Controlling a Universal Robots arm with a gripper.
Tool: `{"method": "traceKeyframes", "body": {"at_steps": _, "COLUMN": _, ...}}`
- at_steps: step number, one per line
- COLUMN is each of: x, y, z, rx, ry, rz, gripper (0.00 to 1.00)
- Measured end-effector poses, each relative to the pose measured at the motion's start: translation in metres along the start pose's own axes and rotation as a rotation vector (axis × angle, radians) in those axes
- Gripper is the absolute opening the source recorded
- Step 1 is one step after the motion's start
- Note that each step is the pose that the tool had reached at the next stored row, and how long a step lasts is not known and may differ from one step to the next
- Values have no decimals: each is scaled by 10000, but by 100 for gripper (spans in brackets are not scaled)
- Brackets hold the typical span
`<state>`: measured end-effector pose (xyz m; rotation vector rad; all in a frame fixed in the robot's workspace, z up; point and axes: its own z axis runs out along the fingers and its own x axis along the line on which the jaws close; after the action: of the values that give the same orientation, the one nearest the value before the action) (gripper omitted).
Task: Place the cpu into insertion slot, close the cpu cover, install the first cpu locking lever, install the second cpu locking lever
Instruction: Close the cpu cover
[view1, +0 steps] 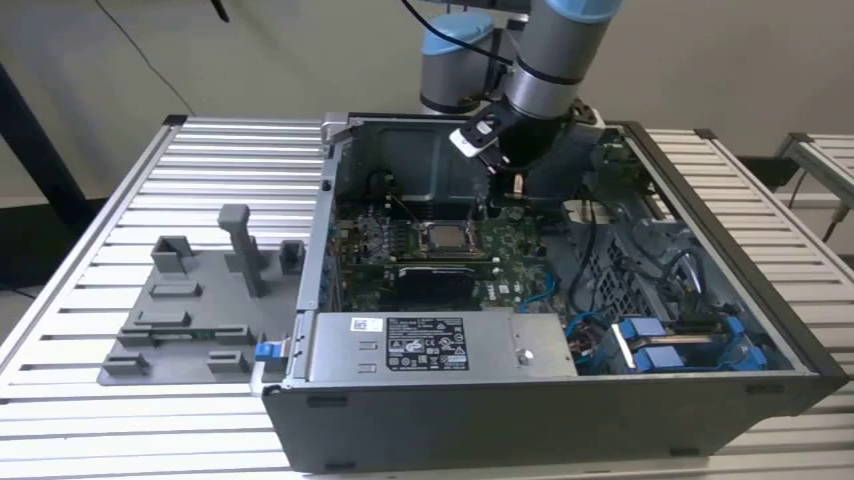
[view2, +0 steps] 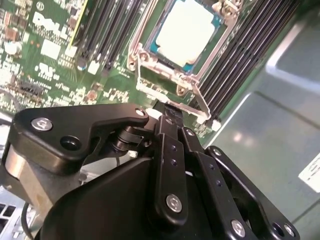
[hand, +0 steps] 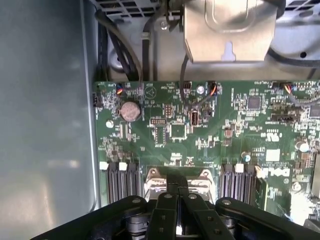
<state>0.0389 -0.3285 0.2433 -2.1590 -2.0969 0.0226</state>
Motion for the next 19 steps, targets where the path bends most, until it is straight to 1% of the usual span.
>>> {"method": "traceKeyframes", "body": {"at_steps": 16, "x": -8, "y": -245, "z": 22, "rx": 0, "ry": 0, "rz": 0, "gripper": 11}}
{"method": "traceKeyframes", "body": {"at_steps": 19, "x": -10, "y": -303, "z": 28, "rx": -3, "ry": 0, "rz": 0, "gripper": 11}}
